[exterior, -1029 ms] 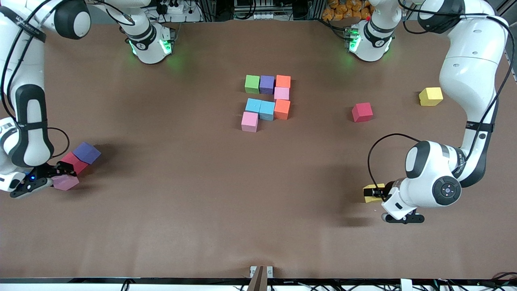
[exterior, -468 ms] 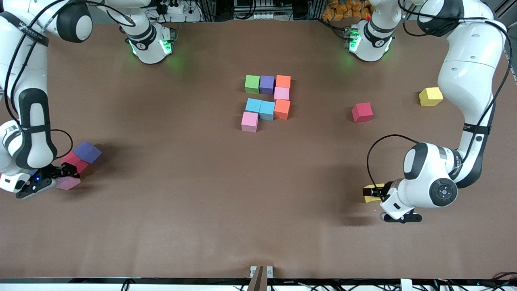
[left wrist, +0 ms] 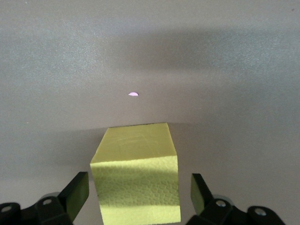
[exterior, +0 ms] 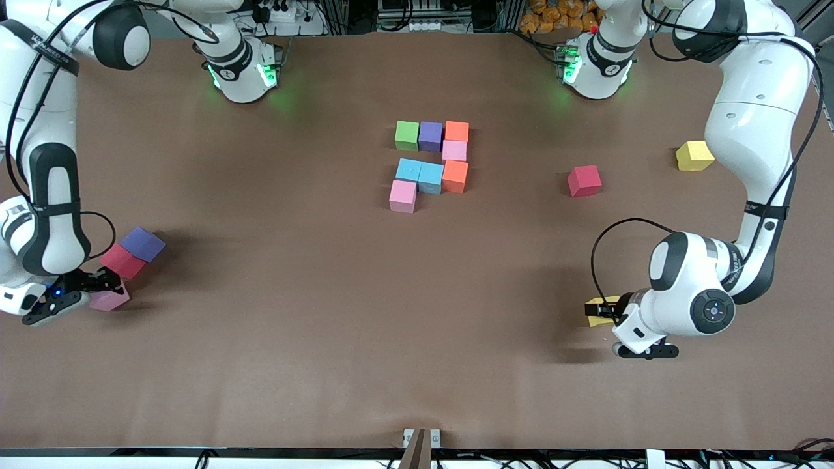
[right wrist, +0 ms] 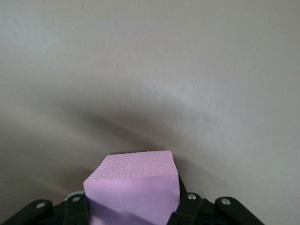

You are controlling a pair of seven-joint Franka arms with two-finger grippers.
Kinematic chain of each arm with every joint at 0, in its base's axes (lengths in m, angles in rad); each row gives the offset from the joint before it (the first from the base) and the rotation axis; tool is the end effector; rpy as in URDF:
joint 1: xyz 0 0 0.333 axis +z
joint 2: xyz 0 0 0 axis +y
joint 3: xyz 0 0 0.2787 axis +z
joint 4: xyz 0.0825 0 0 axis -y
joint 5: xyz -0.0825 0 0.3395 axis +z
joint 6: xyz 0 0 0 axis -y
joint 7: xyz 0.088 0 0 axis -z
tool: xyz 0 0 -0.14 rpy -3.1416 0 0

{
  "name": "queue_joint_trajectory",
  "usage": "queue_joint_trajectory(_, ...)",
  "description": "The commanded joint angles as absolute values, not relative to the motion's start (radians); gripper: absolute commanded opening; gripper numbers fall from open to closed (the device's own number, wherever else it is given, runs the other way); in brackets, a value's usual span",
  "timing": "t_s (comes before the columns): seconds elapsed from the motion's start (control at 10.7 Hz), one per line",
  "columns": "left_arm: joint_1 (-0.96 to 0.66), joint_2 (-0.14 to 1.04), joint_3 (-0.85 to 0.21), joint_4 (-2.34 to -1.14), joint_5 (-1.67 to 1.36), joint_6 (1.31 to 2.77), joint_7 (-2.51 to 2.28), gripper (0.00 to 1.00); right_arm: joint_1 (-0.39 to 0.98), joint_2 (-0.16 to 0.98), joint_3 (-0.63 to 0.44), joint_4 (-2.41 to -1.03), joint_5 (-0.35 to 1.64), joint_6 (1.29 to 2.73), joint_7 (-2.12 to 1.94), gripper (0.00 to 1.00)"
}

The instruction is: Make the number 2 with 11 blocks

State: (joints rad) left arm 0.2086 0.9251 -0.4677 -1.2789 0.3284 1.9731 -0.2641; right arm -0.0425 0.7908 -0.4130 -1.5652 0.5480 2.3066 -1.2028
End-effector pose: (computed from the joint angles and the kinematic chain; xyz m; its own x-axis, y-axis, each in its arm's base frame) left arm 0.6559 -0.0821 0.1834 0.9883 -0.0100 -0.1524 -0.0023 -0.9987 0.0508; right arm 0.6029 -0.2377 0.1772 0.8726 0.4721 0.1254 0.4782 -0.8780 -0.0215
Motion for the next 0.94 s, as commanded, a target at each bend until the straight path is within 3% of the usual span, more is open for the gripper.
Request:
queue_joint_trajectory(0.0,0.207,0.927,-0.462,-1.281,0.316,1.985,-0.235,0.74,-0.028,0.802,-0.410,-1.510,0.557,2.292,-1.209,0.27)
queue_joint_trajectory(0.19,0.204,0.927,-0.462,-1.281,0.319,1.985,-0.232,0.41,0.004,0.795,-0.410,-1.505,0.566,2.290,-1.204,0.27)
queue_joint_trajectory(0.28,0.198,0.925,-0.462,-1.281,0.322,1.983,-0.232,0.19,0.015,0.792,-0.410,-1.503,0.568,2.290,-1.203,0.27)
queue_joint_trajectory(0.37,0.195,0.922,-0.462,-1.281,0.324,1.983,-0.232,0.10,0.024,0.787,-0.410,-1.503,0.568,2.290,-1.190,0.27)
queue_joint_trajectory(0.84,0.175,0.894,-0.480,-1.278,0.316,1.970,-0.236,0.03,0.100,0.756,-0.407,-1.499,0.565,2.212,-1.005,0.28)
